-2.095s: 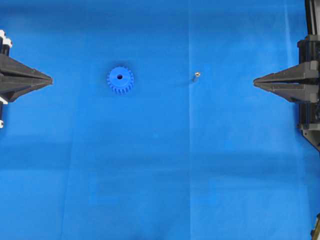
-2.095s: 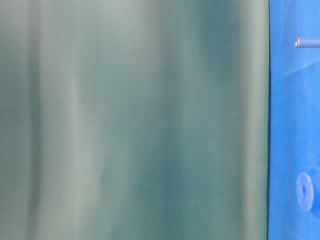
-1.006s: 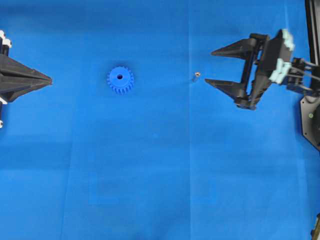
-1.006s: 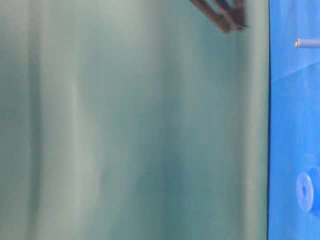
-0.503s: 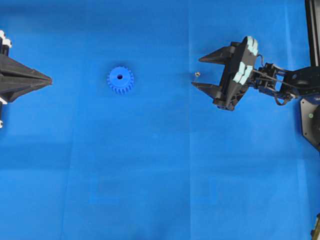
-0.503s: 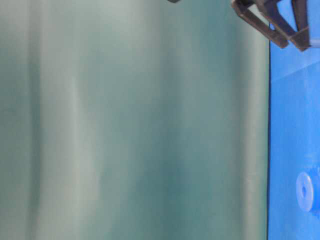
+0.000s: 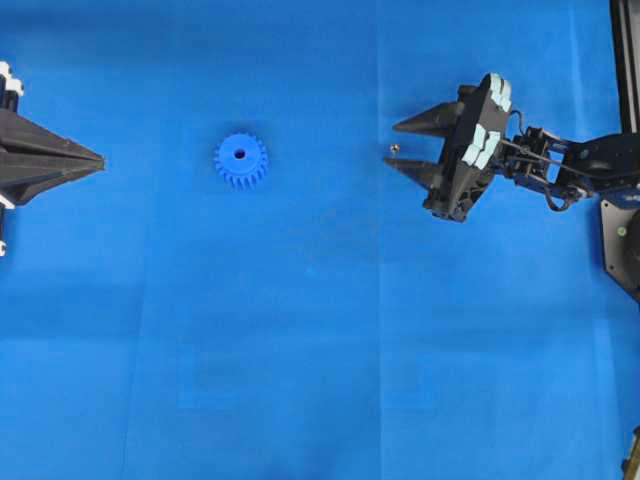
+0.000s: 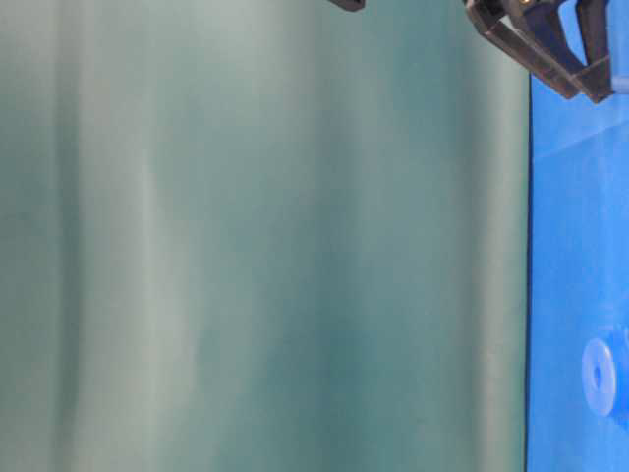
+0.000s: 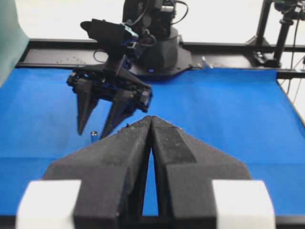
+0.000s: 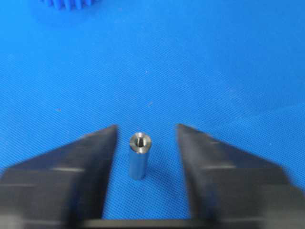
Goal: Insert the shaft placed at a random location into the center hole of the small gear at another random location.
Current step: 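Close the right gripper on the silver shaft and lift it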
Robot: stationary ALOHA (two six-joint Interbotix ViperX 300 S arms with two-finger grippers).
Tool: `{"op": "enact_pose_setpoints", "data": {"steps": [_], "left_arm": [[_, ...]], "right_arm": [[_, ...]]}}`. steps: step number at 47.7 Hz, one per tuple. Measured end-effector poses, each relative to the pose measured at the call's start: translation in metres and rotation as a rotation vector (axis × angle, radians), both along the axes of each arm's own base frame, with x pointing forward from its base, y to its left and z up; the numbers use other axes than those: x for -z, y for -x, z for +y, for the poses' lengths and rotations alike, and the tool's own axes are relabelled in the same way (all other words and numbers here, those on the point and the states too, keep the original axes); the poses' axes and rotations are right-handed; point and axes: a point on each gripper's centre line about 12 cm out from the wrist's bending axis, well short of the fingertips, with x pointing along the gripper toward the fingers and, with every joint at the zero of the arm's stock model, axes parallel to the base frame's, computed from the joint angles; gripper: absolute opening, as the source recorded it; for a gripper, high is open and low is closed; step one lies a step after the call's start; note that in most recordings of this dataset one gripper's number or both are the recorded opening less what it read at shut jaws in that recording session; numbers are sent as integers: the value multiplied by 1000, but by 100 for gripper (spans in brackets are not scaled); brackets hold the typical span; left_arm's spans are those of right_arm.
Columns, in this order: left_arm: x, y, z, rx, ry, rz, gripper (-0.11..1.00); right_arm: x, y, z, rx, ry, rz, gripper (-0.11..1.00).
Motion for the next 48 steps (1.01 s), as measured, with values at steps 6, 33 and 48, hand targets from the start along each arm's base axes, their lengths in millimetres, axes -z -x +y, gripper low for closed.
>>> {"op": "enact_pose_setpoints", "data": {"steps": [6,33,48], "left_arm": [[1,0,0,0,0,5,0],[1,0,0,0,2,9,0],[1,0,0,0,2,8,0]], "right_arm": [[0,0,0,-2,-1,1,3],[-29,1,4,-14,-5,-45,3],[-61,8,8,-30,-14,-82,3]]}}
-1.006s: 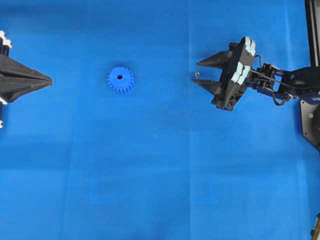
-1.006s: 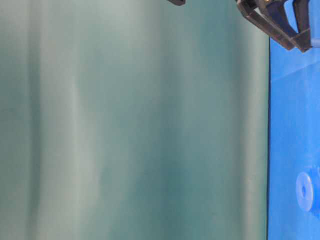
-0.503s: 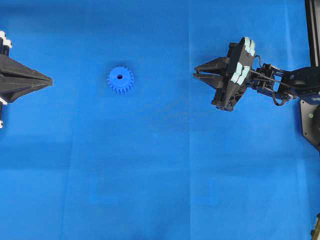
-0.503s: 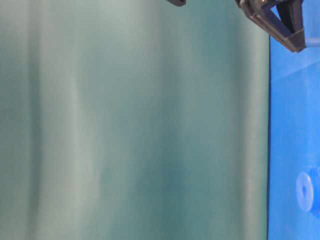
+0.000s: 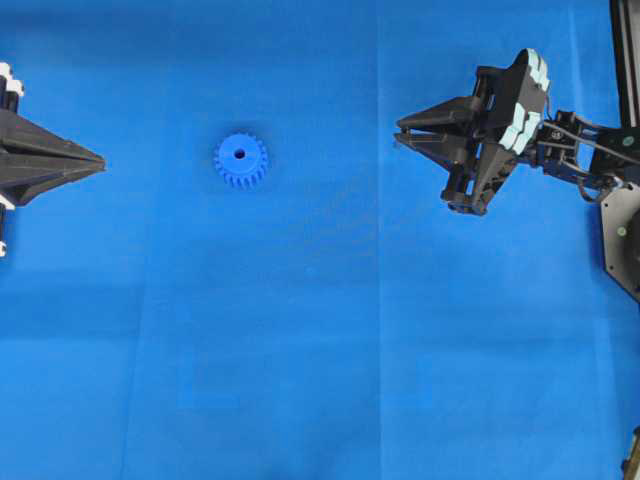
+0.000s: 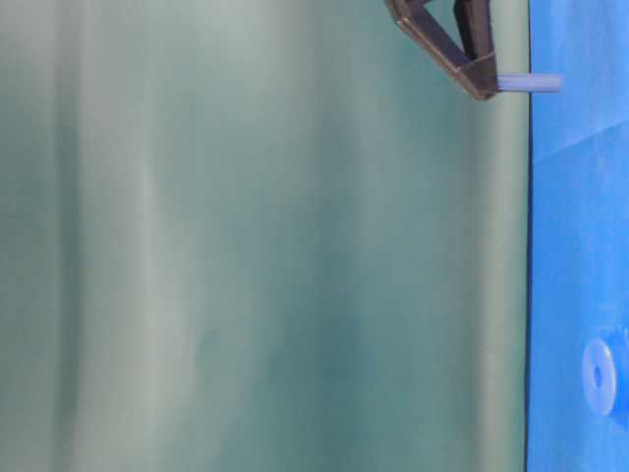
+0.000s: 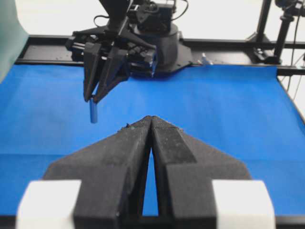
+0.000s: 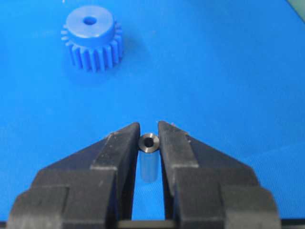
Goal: Insert the shaft placed at a random location into the center hole of the small gear at another random location.
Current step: 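Close the right gripper on the silver shaft and lift it, then carry the shaft left with the right gripper above the blue gear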
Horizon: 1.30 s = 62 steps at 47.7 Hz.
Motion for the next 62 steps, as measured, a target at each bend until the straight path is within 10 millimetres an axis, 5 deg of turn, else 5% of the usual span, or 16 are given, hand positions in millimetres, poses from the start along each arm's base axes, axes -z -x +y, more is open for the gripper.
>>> {"op": "enact_pose_setpoints", "data": {"steps": [24,62], "left_arm": [[0,0,0,0,2,0,0],[-3,2,0,0,3,-14,0]], "right_arm": [[-2,-23,-5,-2,0,1,3],[-20,-158,-12,-79,6,-11,3]]}}
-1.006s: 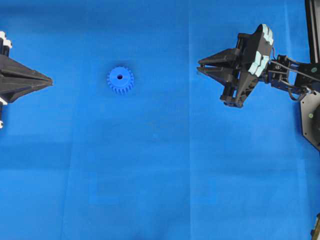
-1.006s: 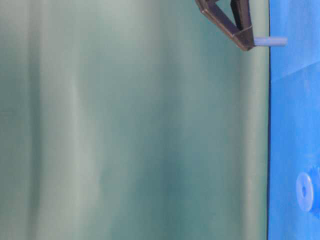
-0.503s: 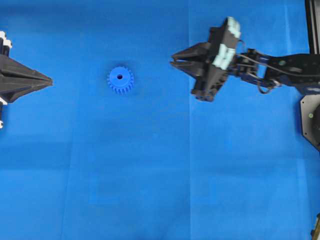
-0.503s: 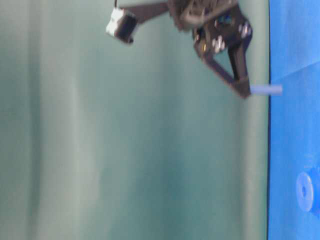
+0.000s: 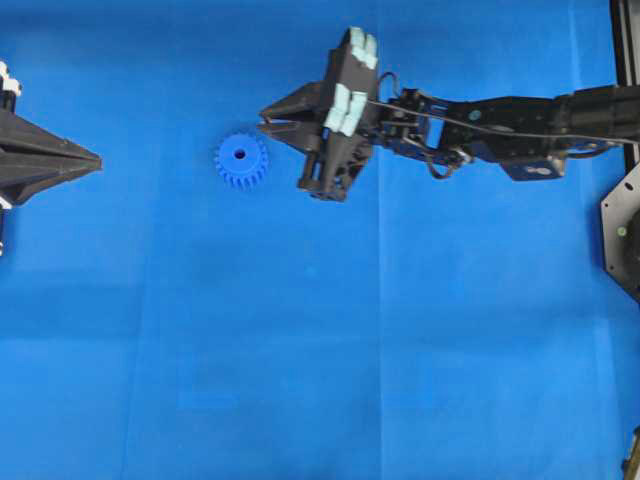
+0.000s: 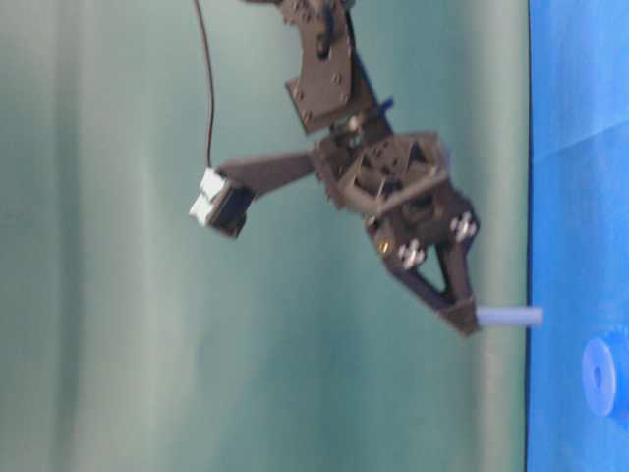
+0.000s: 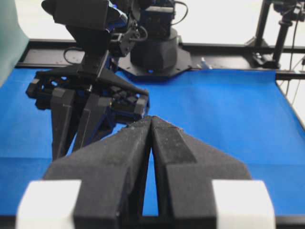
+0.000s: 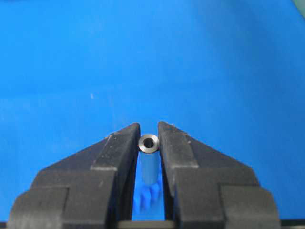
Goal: Insert the shaft placed at a random location into the center hole of the small gear at another random location.
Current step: 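Carry the shaft left with the right gripper above the blue gear, then align the held shaft over the gear's center hole and lower it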
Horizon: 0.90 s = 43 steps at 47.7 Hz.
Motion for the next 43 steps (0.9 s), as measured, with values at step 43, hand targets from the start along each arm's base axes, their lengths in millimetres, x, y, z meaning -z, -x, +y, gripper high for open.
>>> {"op": "enact_pose_setpoints", "data": {"steps": [43], "left_arm": [[-1,1,0,0,0,-3,0]], "right_arm": [[23,-29,2,-12,-12,26,3]]}}
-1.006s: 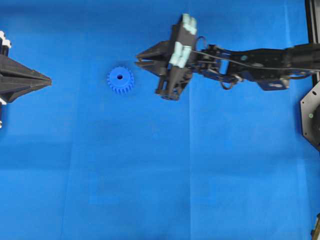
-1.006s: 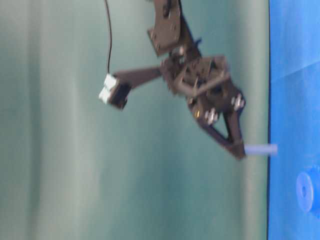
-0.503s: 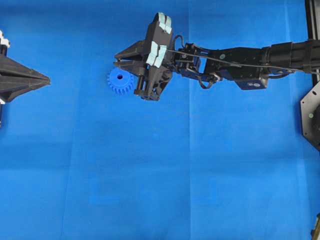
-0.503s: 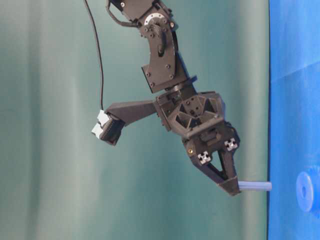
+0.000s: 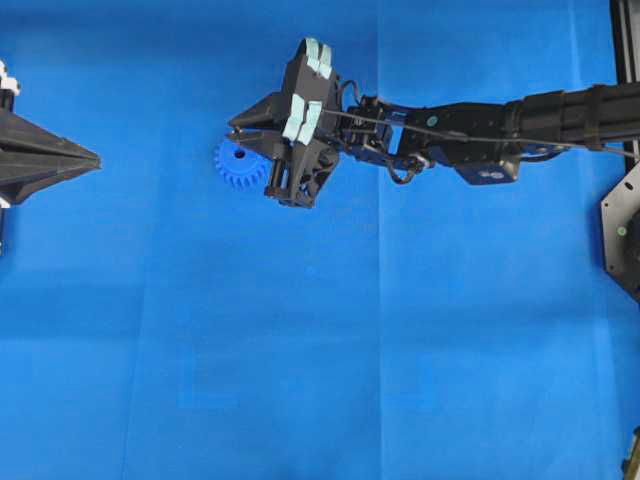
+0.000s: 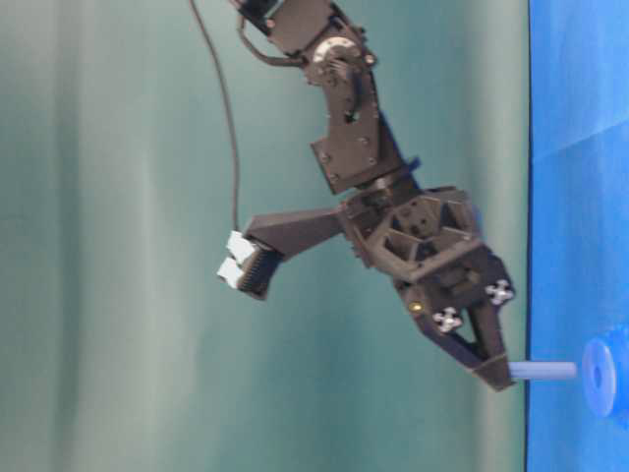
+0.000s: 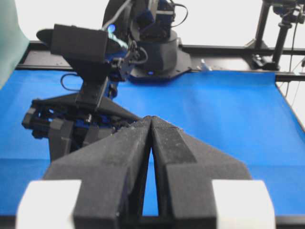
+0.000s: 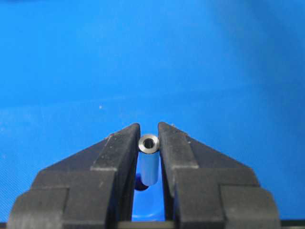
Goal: Insert the shaft placed at a random location into the center hole of the small gear at another random location.
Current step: 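Align the held shaft over the gear's center hole and lower it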
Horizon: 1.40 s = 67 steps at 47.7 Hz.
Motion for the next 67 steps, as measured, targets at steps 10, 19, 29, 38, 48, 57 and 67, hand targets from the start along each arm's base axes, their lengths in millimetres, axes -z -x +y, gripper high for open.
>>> {"op": "enact_pose_setpoints", "data": {"steps": [10,19,29,38,48,57,67], "left_arm": [[0,0,0,0,0,0,0],[0,0,0,0,0,0,0],[0,0,0,0,0,0,0],[0,0,0,0,0,0,0],[0,0,0,0,0,2,0],[0,0,0,0,2,2,0],[0,0,0,0,0,0,0]], "right_arm": [[10,-2,0,6,-6,5,3],[12,-3,-1,10,-8,5,3],[10,-3,-1,9,-7,2,3],[0,-2,0,8,-3,-17,3],[-21,0,0,9,2,-60,3],[-23,0,3,2,3,-63,3],[-10,-2,4,-1,-2,-39,3]]}}
